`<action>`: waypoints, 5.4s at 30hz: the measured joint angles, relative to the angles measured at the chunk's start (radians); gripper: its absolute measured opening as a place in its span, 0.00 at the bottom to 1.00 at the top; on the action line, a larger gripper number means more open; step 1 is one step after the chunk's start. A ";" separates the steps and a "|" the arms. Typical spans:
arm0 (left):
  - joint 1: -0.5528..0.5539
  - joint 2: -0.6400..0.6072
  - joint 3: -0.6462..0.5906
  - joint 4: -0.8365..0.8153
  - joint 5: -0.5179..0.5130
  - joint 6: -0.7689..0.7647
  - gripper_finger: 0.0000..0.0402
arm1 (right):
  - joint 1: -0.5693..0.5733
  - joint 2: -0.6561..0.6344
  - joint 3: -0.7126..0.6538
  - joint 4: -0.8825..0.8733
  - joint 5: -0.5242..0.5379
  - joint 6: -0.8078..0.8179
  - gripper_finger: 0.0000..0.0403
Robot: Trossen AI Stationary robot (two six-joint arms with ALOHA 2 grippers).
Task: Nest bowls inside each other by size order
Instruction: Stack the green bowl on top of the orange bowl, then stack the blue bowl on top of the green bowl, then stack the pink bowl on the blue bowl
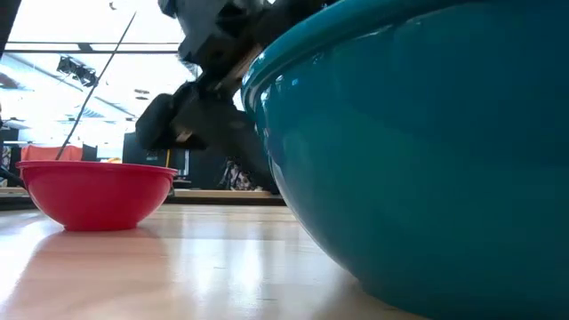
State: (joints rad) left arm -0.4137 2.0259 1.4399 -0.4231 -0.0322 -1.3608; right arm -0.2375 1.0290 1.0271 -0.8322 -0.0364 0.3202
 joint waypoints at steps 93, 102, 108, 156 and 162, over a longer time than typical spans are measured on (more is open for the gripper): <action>0.171 -0.002 0.530 -0.607 -0.281 0.973 0.47 | 0.220 -0.174 0.015 -0.436 0.350 0.367 0.60; 0.086 -0.183 0.136 -0.647 -0.112 0.874 0.39 | 0.257 -0.178 0.015 -0.369 0.321 0.360 0.60; 0.114 -0.446 -0.190 -0.466 -0.095 0.789 0.38 | 0.269 -0.162 0.015 -0.307 0.321 0.358 0.60; 0.353 -0.810 -0.726 0.314 0.218 0.678 0.04 | 0.269 -0.047 0.052 -0.288 0.251 0.400 0.60; 0.411 -0.767 -0.614 0.381 0.179 0.629 0.03 | 0.235 -0.074 0.107 -0.284 0.318 0.346 0.60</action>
State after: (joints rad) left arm -0.0023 1.2584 0.8256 -0.0422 0.1463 -0.7322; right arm -0.0026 0.9553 1.1344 -1.1164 0.2813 0.6662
